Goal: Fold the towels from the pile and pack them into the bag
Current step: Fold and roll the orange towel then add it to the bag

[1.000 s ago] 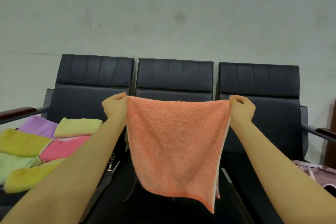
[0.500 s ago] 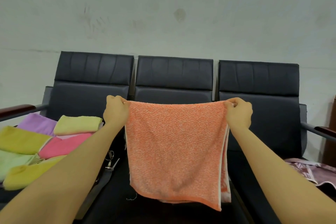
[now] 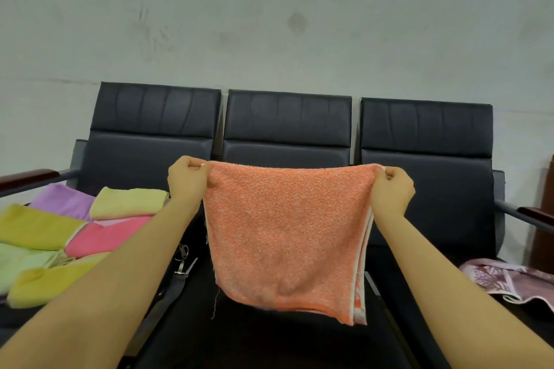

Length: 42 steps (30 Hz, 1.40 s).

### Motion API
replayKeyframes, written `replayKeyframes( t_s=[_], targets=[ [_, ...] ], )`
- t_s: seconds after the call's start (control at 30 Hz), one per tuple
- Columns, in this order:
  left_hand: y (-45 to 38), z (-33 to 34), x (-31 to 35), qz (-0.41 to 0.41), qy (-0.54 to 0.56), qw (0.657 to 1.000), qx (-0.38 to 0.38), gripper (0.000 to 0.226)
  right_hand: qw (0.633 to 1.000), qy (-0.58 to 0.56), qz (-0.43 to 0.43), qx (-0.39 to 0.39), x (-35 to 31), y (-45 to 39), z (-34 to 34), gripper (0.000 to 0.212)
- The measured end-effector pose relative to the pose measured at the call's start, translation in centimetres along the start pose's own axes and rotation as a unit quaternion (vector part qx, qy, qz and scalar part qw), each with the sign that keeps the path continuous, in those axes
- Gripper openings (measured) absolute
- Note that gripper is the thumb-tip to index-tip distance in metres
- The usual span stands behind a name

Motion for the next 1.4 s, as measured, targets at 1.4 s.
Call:
replayKeyframes(
  t_s=[1.4],
  targets=[
    [7.2, 9.1, -15.7, -0.078, -0.196, 0.977, 0.006, 0.016, 0.990, 0.108, 0.079, -0.049, 17.3, 5.8, 0.3, 0.017]
  ],
)
Point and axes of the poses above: each hand's wrist, its own y-axis away from the middle knuckle, its own z-axis out of the palm, x = y × z, the point moved 6 cm from there along -y, towards the middle knuckle, and after that the axes turned 15 degrees about -y, right-handed, at the moved point
